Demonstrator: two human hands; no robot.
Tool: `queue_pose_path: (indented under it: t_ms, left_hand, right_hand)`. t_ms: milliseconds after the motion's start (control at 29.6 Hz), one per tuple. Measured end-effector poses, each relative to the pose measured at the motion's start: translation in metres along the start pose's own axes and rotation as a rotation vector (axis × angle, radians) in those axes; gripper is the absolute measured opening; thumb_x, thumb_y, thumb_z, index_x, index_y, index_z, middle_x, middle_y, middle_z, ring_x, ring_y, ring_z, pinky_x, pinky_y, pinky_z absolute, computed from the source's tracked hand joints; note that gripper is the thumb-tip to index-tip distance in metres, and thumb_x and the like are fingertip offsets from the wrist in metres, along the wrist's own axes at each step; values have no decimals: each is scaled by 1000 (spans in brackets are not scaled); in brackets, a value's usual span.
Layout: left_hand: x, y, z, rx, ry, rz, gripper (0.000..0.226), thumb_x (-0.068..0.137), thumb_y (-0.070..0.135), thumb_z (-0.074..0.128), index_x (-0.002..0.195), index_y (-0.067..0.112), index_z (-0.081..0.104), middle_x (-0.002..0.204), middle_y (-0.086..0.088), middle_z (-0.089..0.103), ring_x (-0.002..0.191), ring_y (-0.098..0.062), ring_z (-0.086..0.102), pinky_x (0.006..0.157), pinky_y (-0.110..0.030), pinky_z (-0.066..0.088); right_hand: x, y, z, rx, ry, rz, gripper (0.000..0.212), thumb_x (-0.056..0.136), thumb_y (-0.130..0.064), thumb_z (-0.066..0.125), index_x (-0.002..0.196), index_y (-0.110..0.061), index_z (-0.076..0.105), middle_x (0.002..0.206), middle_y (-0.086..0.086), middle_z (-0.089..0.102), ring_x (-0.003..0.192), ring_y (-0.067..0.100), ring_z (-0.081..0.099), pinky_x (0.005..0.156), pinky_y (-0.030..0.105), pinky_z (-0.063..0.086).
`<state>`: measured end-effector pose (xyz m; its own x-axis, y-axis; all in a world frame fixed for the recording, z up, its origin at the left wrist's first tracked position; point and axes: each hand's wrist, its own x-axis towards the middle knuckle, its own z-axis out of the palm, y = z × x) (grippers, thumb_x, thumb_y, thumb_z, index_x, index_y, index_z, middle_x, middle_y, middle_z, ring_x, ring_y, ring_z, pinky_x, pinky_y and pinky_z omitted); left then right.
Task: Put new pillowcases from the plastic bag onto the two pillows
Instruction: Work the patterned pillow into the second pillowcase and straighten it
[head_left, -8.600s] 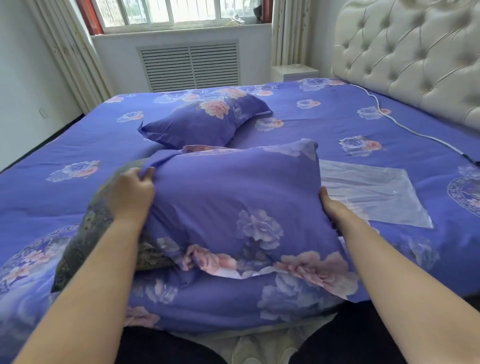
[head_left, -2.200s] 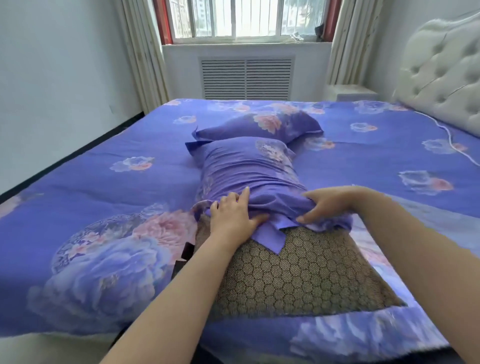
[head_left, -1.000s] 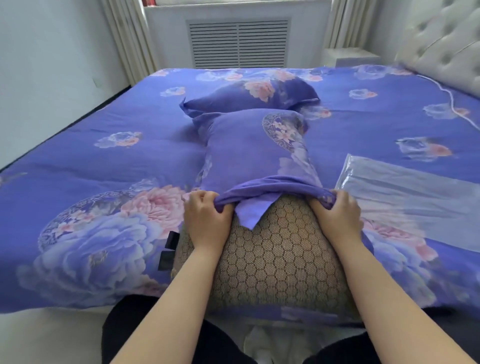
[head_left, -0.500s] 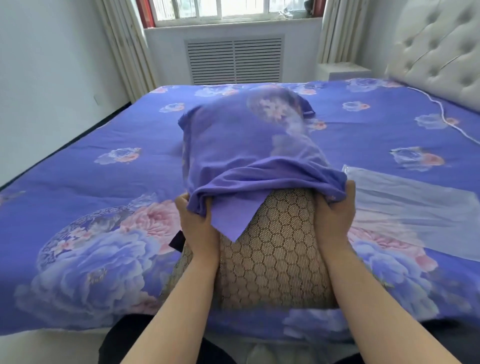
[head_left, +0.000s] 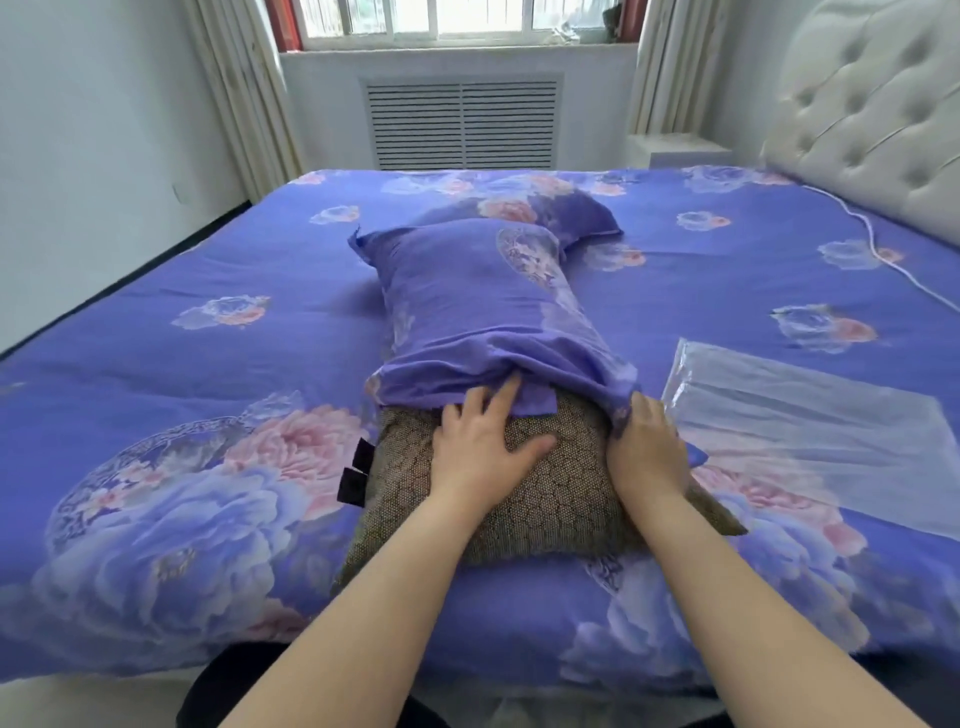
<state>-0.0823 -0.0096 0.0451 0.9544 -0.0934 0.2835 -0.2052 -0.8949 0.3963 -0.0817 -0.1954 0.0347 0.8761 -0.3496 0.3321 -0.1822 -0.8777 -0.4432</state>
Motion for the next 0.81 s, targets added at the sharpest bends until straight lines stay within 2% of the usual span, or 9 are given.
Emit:
queue_pose_path:
  t_ms: [101, 169, 236, 304, 439, 540, 641, 709, 810]
  left_hand:
    - [4, -10, -19, -289, 257, -158, 32, 84, 11, 55, 114, 16, 66, 113, -9, 57, 106, -36, 49, 93, -40, 40]
    - [-14, -13, -24, -259, 494, -46, 23, 82, 1, 50, 94, 8, 67, 112, -10, 60, 103, -34, 48, 95, -41, 39]
    - [-41, -15, -23, -255, 651, 242, 15, 85, 7, 44, 87, 12, 59, 120, -5, 61, 113, -29, 46, 100, -36, 35]
    - [-65, -18, -22, -454, 622, 327, 15, 86, 11, 40, 87, 22, 51, 107, 5, 63, 107, -15, 52, 91, -27, 39]
    - [-85, -38, -32, -810, 662, -281, 23, 95, 15, 36, 77, 25, 47, 74, 13, 49, 70, -6, 45, 64, -17, 36]
    - [-80, -71, -41, -765, 521, -526, 49, 102, 41, 26, 65, 15, 43, 60, 1, 46, 59, -17, 42, 56, -34, 30]
    - [-84, -91, -38, -572, 319, -503, 54, 100, 49, 20, 82, 7, 49, 81, -15, 58, 80, -32, 55, 64, -34, 32]
    - [-94, -88, -35, -479, 395, -444, 40, 93, 48, 34, 98, 10, 46, 98, -12, 53, 97, -32, 52, 74, -32, 33]
    - [-105, -61, -36, -248, 602, 19, 61, 83, 60, 51, 118, 10, 47, 116, -7, 49, 110, -24, 46, 97, -28, 34]
  right_hand:
    - [-12, 5, -1, 238, 206, -69, 53, 85, 0, 51, 135, -12, 46, 140, 16, 39, 127, 38, 39, 104, 47, 35]
    - [-19, 8, -6, 360, 290, -84, 64, 80, 7, 52, 140, -15, 42, 145, 19, 31, 133, 37, 32, 108, 45, 30]
    - [-25, 12, -8, 358, 347, -130, 61, 80, 8, 54, 138, -12, 46, 143, 22, 35, 132, 41, 34, 109, 49, 30]
    - [-27, 20, -10, 276, 394, -203, 53, 82, 7, 57, 133, -7, 52, 139, 25, 42, 128, 45, 40, 104, 56, 34]
    - [-35, 20, -24, 338, 326, -376, 43, 80, 11, 48, 120, 1, 61, 125, 21, 57, 120, 41, 50, 100, 53, 37]
    - [-53, 8, -45, 560, 244, -431, 45, 68, -5, 39, 105, -14, 63, 96, -2, 65, 91, 18, 60, 83, 20, 41]
    - [-67, 6, -56, 478, 62, -420, 40, 65, -16, 40, 99, -20, 62, 83, -2, 66, 79, 16, 58, 69, 23, 40]
    - [-73, 16, -51, 266, -129, -398, 38, 69, -13, 45, 100, -17, 65, 88, 7, 69, 86, 29, 62, 72, 33, 44]
    - [-80, 27, -51, 330, -176, -320, 39, 68, -12, 44, 100, -12, 67, 91, 5, 69, 89, 30, 61, 75, 32, 42]
